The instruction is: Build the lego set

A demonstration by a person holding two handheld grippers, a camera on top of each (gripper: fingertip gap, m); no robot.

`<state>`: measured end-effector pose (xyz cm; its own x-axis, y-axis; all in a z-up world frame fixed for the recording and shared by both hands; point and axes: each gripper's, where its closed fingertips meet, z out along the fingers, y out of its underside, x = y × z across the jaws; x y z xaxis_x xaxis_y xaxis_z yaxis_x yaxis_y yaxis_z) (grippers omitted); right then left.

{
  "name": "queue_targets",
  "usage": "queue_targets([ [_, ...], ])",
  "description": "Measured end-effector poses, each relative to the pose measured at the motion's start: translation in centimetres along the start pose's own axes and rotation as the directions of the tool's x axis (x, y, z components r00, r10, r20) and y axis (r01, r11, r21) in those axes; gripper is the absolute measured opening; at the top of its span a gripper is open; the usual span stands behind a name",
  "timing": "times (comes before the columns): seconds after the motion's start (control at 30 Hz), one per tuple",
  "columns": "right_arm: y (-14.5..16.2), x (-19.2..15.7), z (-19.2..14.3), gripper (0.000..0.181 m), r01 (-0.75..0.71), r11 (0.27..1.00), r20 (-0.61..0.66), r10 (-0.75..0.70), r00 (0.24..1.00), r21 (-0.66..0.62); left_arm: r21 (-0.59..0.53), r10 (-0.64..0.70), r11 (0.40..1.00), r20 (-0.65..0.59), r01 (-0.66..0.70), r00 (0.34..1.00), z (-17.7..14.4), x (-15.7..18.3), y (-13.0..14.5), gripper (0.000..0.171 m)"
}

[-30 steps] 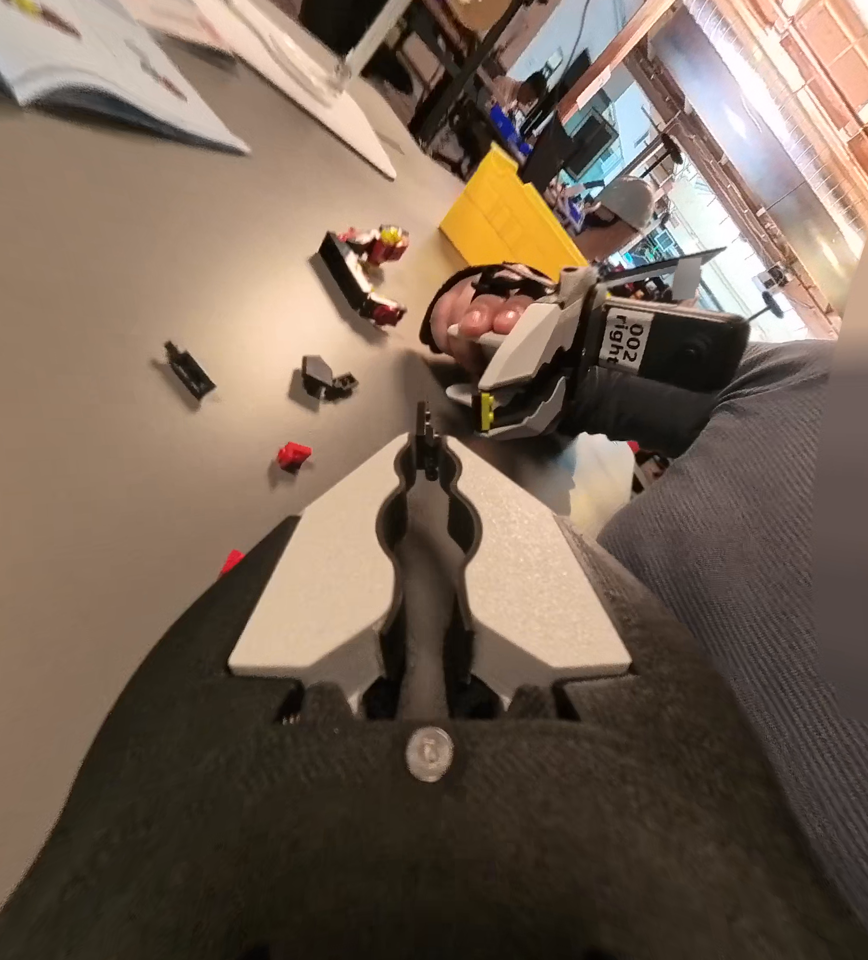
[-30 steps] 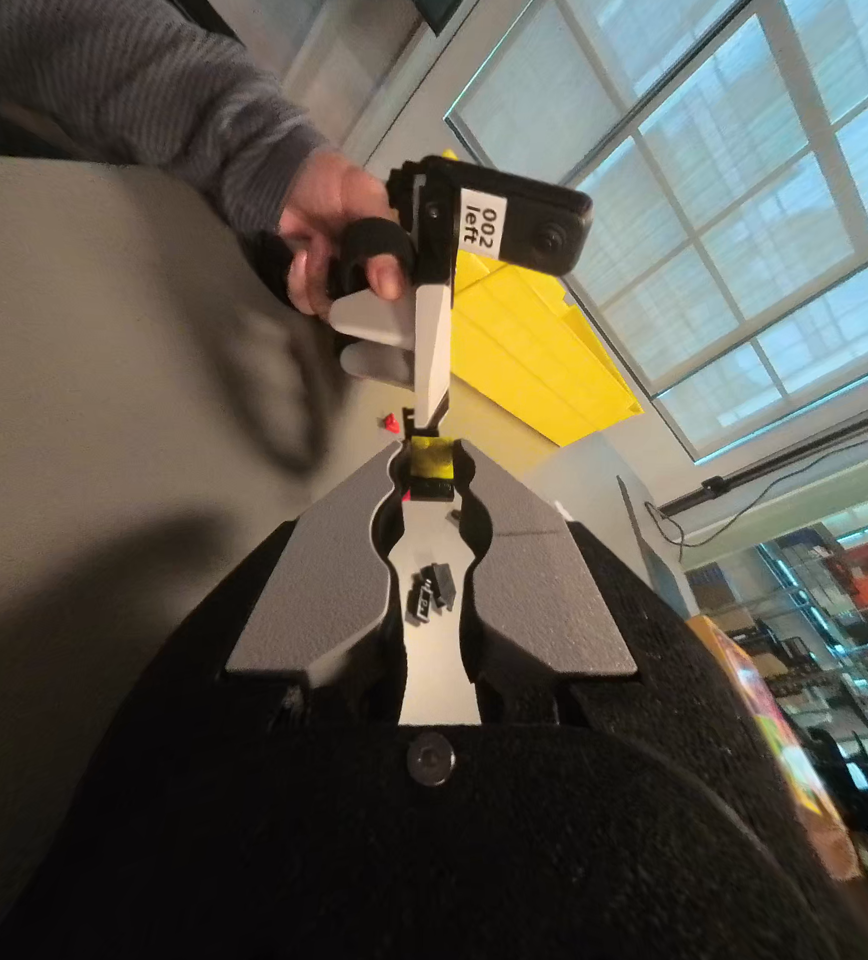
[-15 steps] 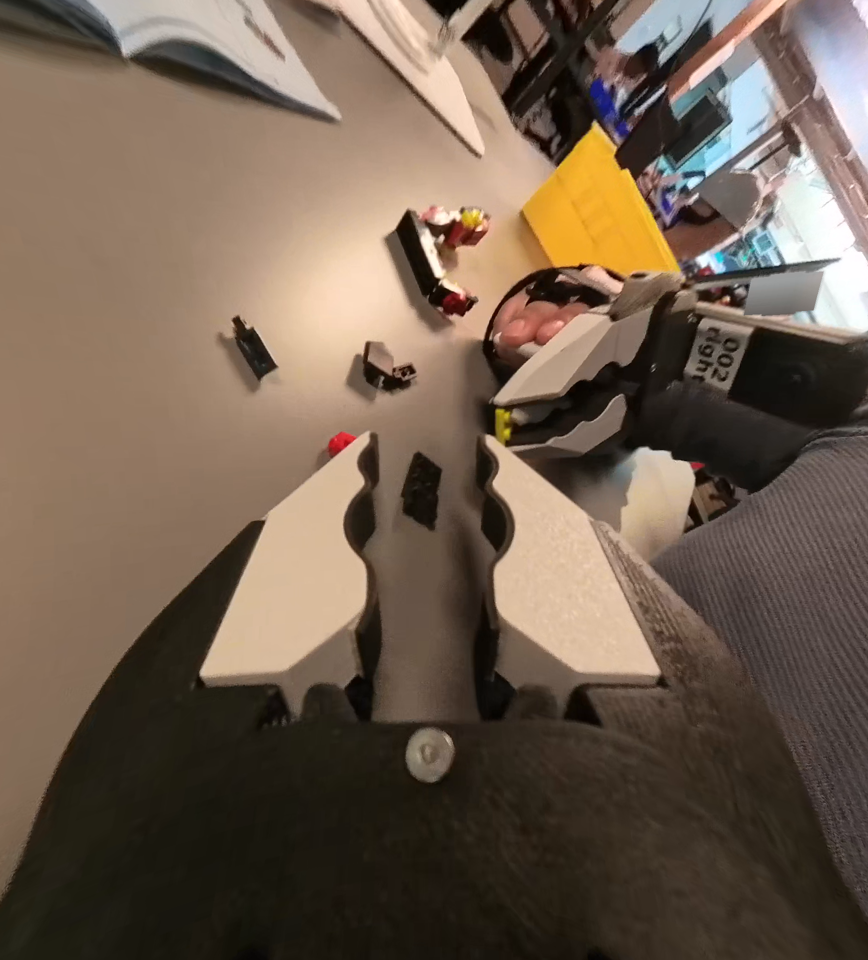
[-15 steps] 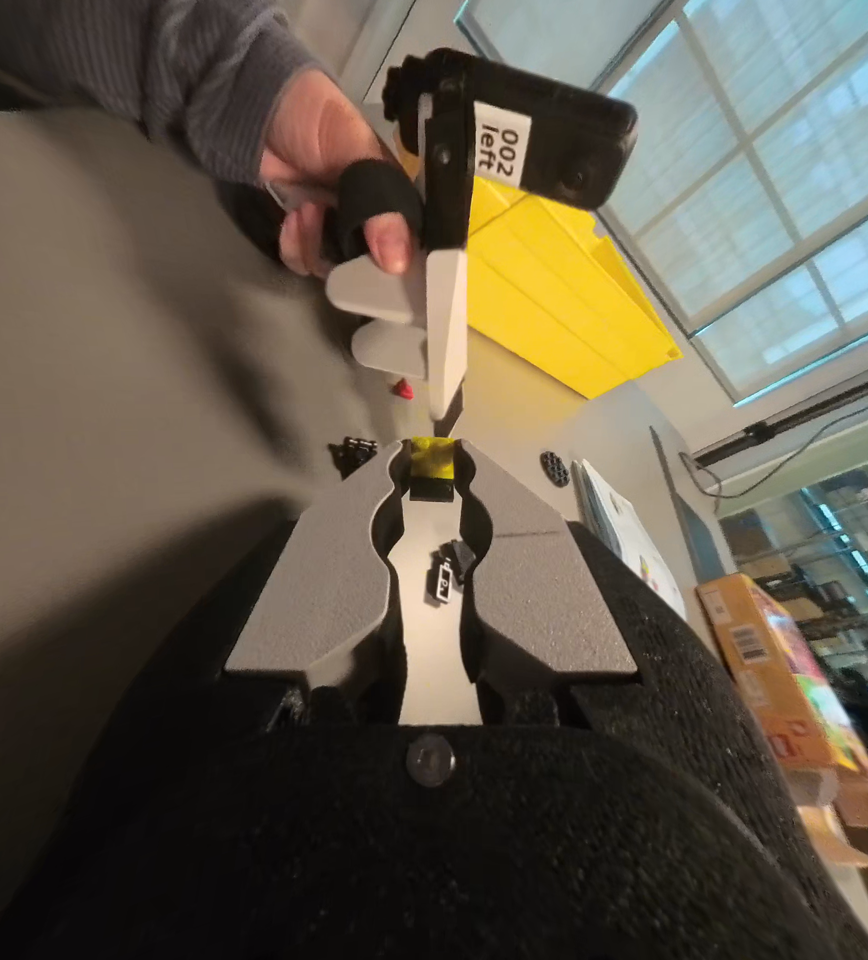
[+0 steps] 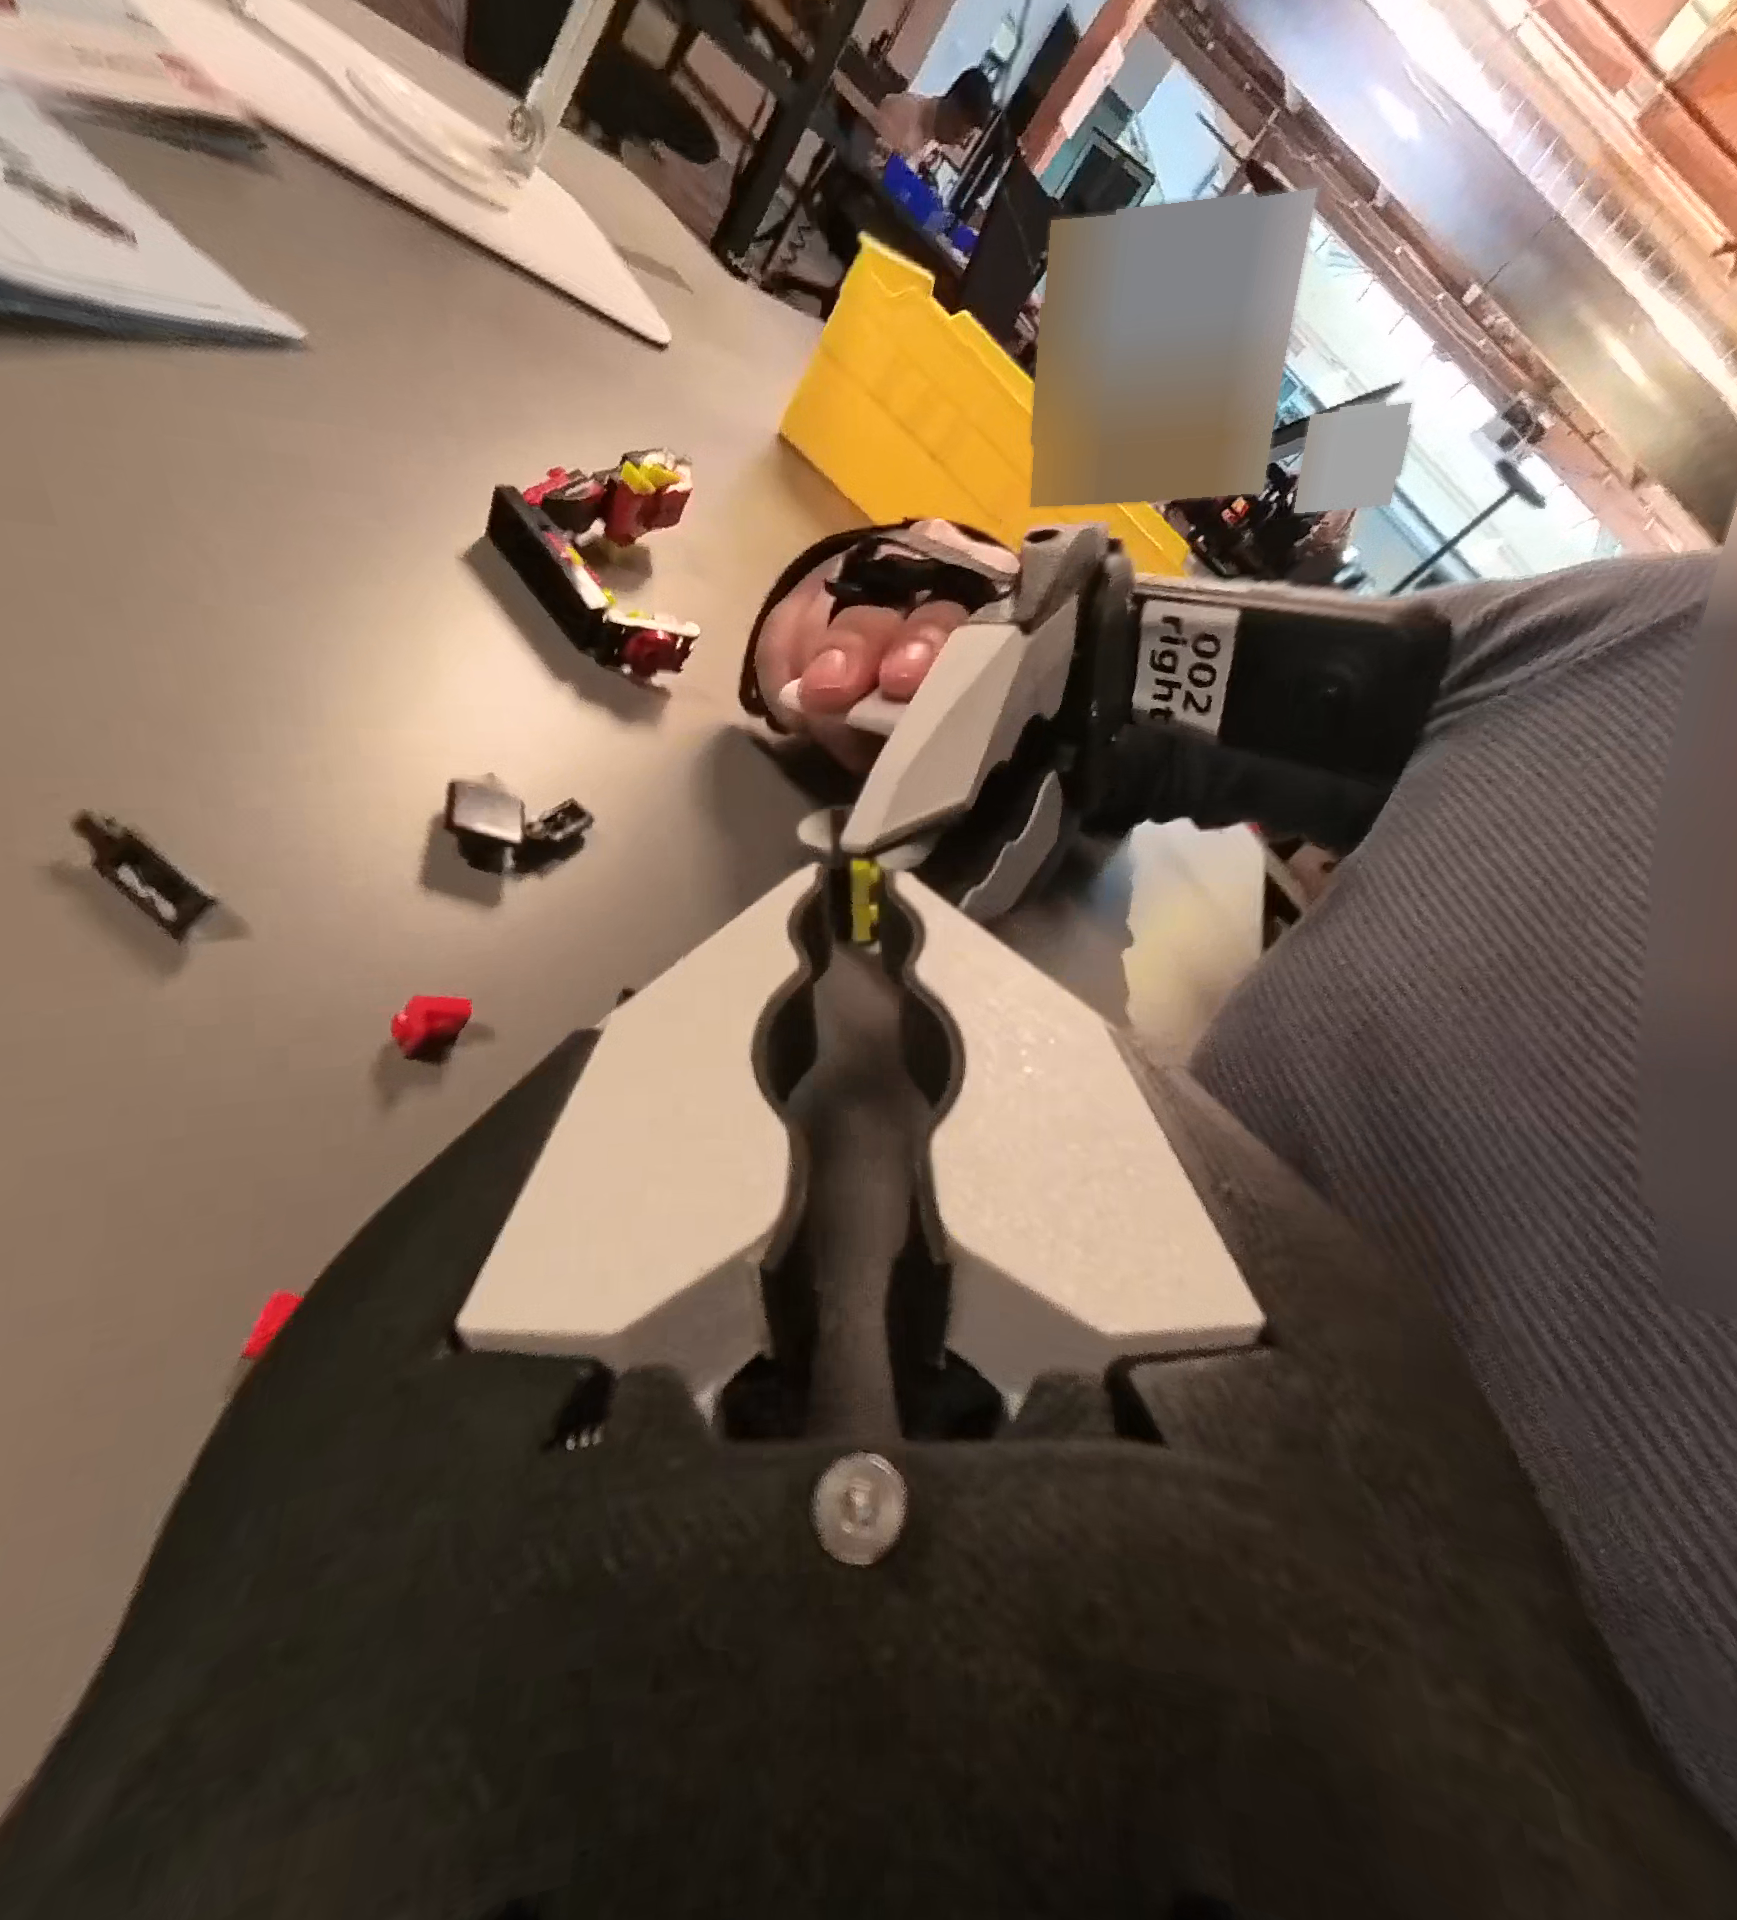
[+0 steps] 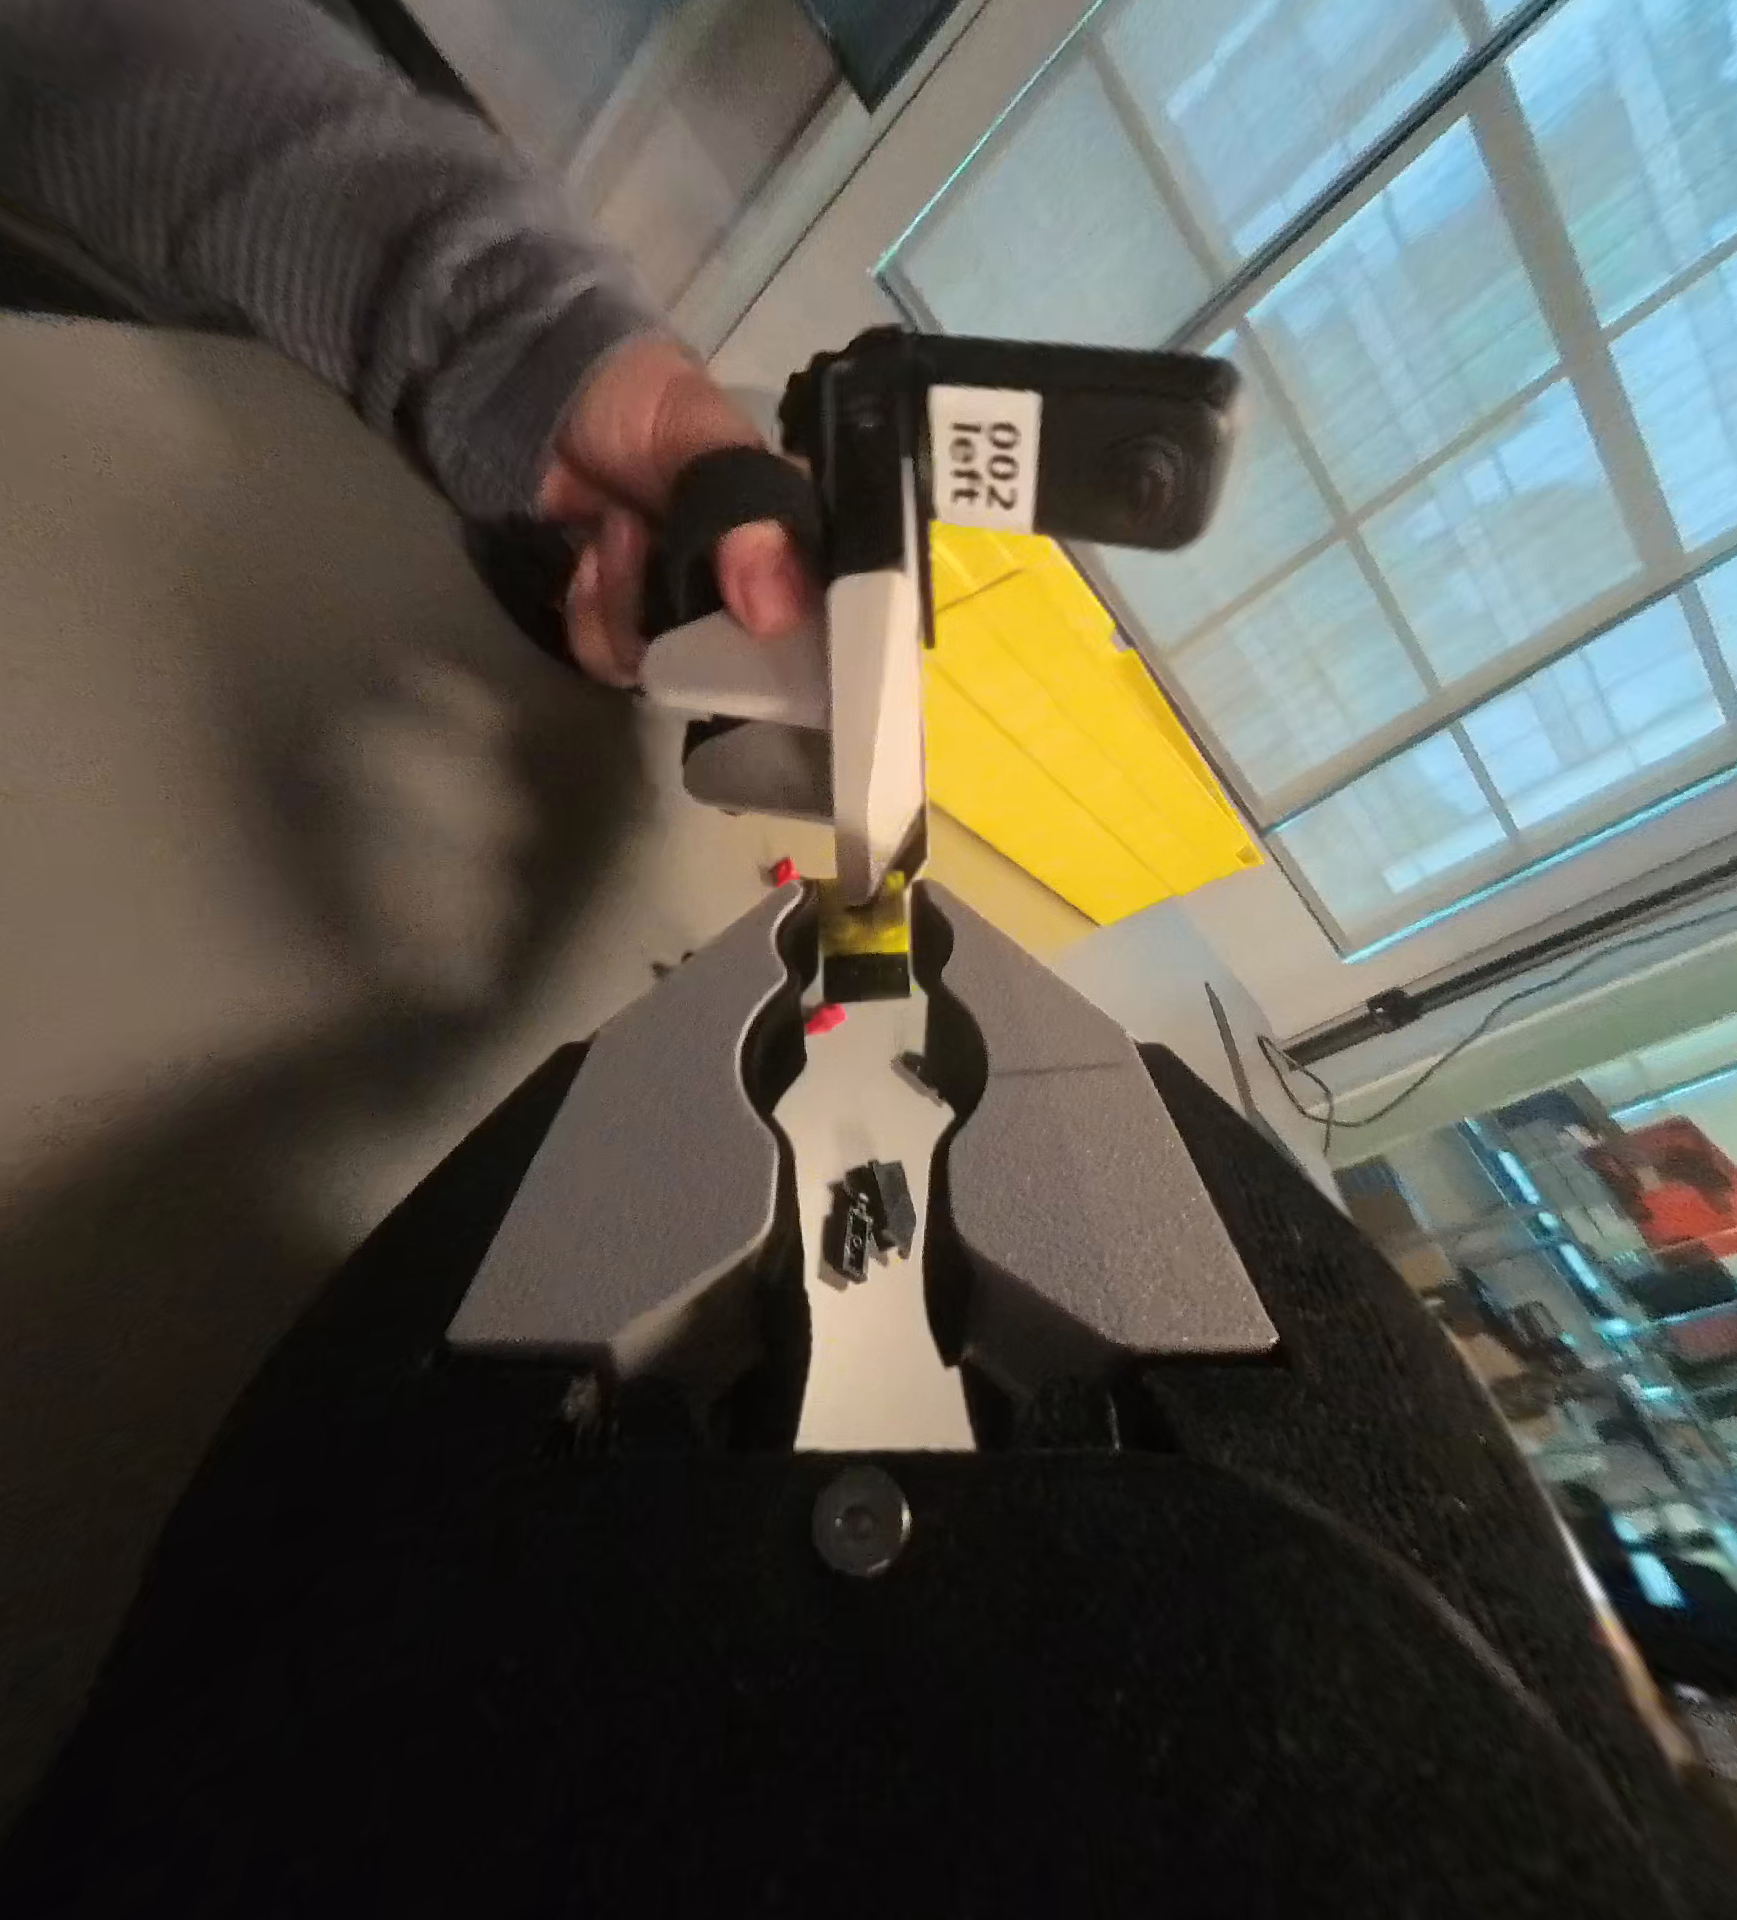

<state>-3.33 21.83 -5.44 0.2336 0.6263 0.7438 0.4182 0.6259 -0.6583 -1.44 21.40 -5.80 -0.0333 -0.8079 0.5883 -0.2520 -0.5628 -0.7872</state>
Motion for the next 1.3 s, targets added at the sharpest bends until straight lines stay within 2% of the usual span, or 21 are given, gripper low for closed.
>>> queue_targets([
  [0.1, -0.1, 0.9, -0.4, 0.028, -0.165, 0.986, 0.028, 0.164, 0.986, 0.021, 0.013, 0.186, 0.982, 0.054, -0.186, 0.981, -0.6, 0.4, -0.3, 0.008],
  [0.13, 0.3, 1.0, -0.4, 0.027, -0.235, 0.972, 0.062, 0.234, 0.970, 0.004, 0.017, 0.251, 0.967, 0.070, -0.253, 0.965, -0.8, 0.6, -0.5, 0.007],
  [0.23, 0.5, 0.5, -0.7, 0.008, -0.354, 0.935, 0.173, 0.353, 0.919, -0.025, -0.018, 0.405, 0.914, 0.132, -0.406, 0.905, -1.3, 0.4, -0.4, 0.007],
  [0.37, 0.3, -0.2, -0.9, 0.008, -0.397, 0.917, 0.252, 0.396, 0.883, -0.049, -0.082, 0.573, 0.819, 0.125, -0.567, 0.810, -1.2, 1.0, 0.5, 0.007],
  [0.5, 0.4, -1.6, -0.9, 0.007, -0.362, 0.928, 0.315, 0.372, 0.873, -0.092, -0.162, 0.681, 0.731, 0.112, -0.663, 0.724, -0.8, 0.9, 1.6, 0.007],
  [0.63, 0.8, -2.9, -0.9, 0.007, -0.321, 0.936, 0.365, 0.353, 0.861, -0.147, -0.241, 0.724, 0.683, 0.091, -0.690, 0.684, -0.2, 0.6, 2.7, 0.007],
  [0.8, 2.1, -4.2, -0.8, 0.005, -0.127, 0.967, 0.389, 0.206, 0.898, -0.220, -0.366, 0.795, 0.581, 0.065, -0.727, 0.603, 0.7, -0.5, 4.0, 0.007],
  [1.13, 2.9, -4.6, -1.0, 0.010, -0.049, 0.965, 0.405, 0.154, 0.902, -0.257, -0.410, 0.836, 0.514, 0.041, -0.754, 0.547, 0.9, -0.8, 4.6, 0.007],
  [1.3, 3.5, -4.7, -0.9, 0.010, 0.049, 0.959, 0.396, 0.068, 0.916, -0.279, -0.409, 0.839, 0.510, 0.041, -0.757, 0.543, 0.9, -0.8, 4.6, 0.007],
])
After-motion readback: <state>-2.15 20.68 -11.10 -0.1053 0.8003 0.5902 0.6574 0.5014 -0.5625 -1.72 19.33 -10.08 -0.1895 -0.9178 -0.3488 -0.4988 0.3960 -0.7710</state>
